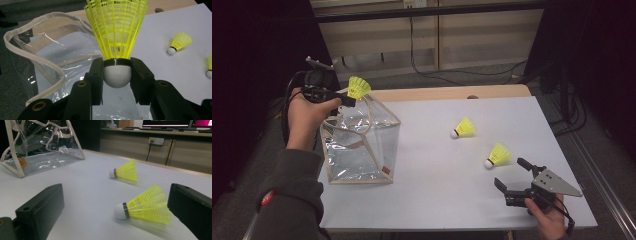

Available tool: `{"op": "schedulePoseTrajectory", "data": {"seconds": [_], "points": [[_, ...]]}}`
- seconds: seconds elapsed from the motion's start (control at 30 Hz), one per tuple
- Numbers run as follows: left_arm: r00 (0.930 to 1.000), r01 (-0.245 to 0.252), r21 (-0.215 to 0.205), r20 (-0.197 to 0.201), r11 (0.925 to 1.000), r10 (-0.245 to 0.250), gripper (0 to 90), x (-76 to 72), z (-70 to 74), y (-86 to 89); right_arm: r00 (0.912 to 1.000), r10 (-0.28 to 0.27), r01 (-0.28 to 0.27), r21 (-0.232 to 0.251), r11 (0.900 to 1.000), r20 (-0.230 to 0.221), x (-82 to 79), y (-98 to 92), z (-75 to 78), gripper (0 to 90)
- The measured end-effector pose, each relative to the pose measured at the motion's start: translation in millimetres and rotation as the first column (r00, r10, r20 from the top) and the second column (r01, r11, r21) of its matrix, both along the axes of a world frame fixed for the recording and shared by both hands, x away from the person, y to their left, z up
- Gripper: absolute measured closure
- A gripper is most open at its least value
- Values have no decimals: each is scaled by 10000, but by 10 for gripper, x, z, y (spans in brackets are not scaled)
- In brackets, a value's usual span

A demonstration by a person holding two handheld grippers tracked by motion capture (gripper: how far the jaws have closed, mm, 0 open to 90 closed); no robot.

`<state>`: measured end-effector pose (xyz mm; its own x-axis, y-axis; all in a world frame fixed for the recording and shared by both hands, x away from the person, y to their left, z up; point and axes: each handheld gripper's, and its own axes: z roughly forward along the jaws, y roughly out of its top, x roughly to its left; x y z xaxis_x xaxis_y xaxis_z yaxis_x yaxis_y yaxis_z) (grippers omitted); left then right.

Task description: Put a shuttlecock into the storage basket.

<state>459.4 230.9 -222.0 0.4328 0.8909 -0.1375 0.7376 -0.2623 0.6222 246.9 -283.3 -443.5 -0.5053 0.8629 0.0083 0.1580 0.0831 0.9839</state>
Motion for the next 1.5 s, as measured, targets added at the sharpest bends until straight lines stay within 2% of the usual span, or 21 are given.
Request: {"op": "schedulePoseTrajectory", "data": {"seconds": [0.4, 1.5], "points": [[9997, -209, 67, -84, 9998, 210, 651, -6, -26, 86, 10000, -25, 25, -40, 10000, 25, 2, -7, 1, 8], [9986, -478, 251, -230, 9985, 484, 650, 9, -122, 170, 10000, -19, 19, -38, 10000, 43, -2, -8, 3, 8]]}}
